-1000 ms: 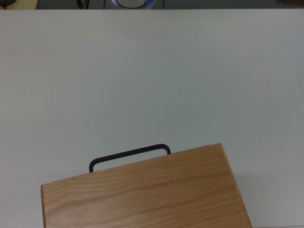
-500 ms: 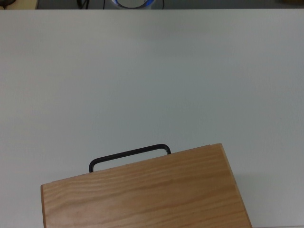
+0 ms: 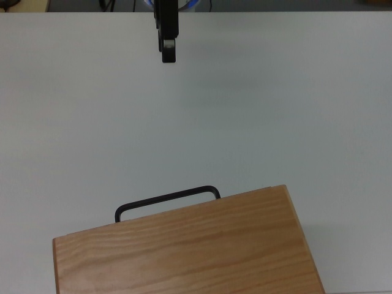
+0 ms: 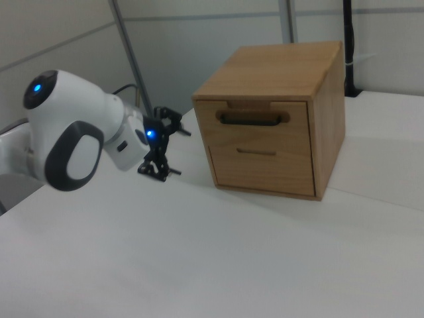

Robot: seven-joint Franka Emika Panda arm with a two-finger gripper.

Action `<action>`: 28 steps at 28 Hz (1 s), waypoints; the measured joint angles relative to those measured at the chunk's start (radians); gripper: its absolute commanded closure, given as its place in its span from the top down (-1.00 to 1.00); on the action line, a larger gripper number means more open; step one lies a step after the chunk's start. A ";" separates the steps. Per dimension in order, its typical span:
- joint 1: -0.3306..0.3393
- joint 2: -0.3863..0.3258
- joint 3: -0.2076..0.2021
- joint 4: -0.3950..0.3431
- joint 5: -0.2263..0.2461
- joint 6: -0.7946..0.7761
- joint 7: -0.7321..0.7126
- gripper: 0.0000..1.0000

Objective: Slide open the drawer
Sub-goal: 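Move the gripper toward the black handle of the upper drawer, then lower the gripper onto the black handle and close it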

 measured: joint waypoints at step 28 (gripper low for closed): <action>0.020 0.593 0.006 0.571 -0.097 0.099 0.012 0.68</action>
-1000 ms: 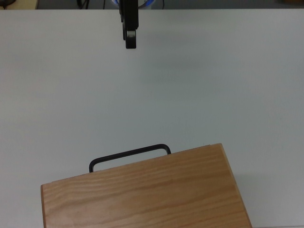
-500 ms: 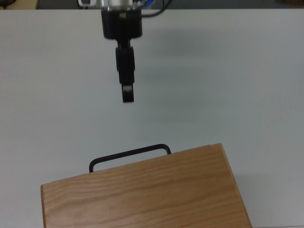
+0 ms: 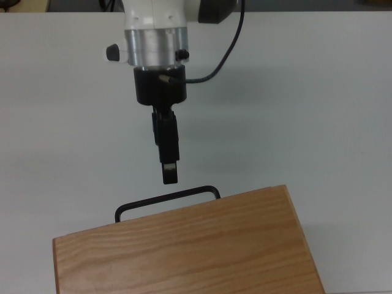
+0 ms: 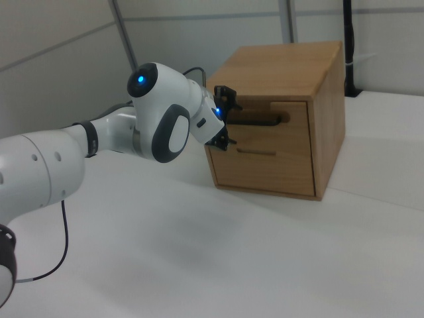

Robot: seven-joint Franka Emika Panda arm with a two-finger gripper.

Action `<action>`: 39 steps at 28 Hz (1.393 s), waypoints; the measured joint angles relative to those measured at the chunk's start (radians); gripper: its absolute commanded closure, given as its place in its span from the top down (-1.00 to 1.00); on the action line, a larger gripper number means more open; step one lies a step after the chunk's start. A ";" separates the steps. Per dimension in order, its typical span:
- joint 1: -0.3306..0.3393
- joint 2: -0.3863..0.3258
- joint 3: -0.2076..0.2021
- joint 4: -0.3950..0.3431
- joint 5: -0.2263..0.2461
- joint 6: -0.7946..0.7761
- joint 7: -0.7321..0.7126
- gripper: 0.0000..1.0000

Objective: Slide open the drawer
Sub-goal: 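Lower the gripper onto the black handle and close it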

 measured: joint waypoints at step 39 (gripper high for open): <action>0.024 0.100 0.000 0.108 -0.139 0.002 -0.001 -0.51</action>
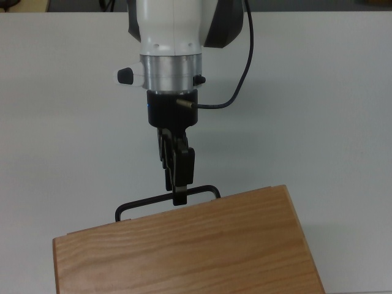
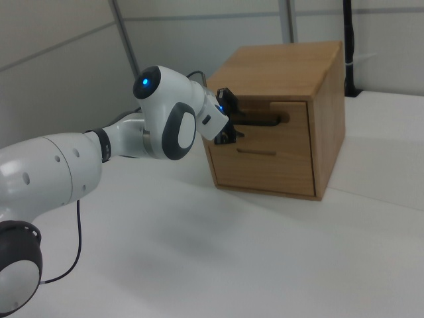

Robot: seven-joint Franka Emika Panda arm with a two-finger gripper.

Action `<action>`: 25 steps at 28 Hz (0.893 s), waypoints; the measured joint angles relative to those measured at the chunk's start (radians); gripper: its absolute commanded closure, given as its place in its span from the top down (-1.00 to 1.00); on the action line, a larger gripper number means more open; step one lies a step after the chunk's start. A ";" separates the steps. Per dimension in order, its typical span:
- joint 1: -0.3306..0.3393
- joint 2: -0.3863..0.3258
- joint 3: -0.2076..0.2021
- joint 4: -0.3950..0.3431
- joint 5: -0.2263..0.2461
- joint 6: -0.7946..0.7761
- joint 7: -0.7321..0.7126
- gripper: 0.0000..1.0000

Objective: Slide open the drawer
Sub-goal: 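Lower the gripper onto the black handle and close it, then pull the handle outward, sliding the upper drawer partly open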

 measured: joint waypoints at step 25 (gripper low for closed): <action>0.002 -0.038 0.001 0.005 -0.060 -0.122 -0.002 -1.00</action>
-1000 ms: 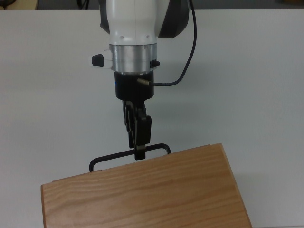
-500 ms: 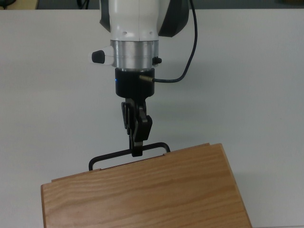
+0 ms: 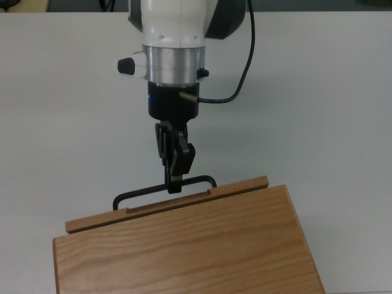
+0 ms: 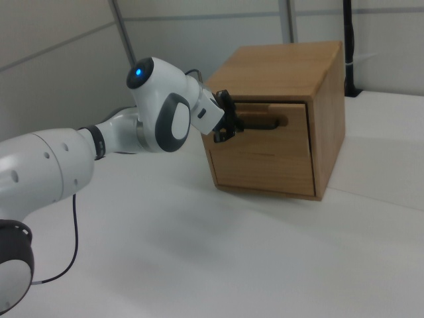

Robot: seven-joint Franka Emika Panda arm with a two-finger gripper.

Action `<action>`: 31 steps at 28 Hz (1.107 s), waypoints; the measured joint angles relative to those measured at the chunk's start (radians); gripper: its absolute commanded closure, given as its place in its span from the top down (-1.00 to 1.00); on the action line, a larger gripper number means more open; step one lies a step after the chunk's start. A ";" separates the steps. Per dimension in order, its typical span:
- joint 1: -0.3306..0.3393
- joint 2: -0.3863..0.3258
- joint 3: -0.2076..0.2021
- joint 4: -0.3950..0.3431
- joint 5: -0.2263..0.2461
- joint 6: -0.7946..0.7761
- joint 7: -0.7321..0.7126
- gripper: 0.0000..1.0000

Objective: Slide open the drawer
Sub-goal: 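Pull the handle outward, sliding the upper drawer partly open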

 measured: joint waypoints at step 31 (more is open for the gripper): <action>-0.013 -0.163 -0.003 -0.002 0.064 -0.582 -0.152 0.13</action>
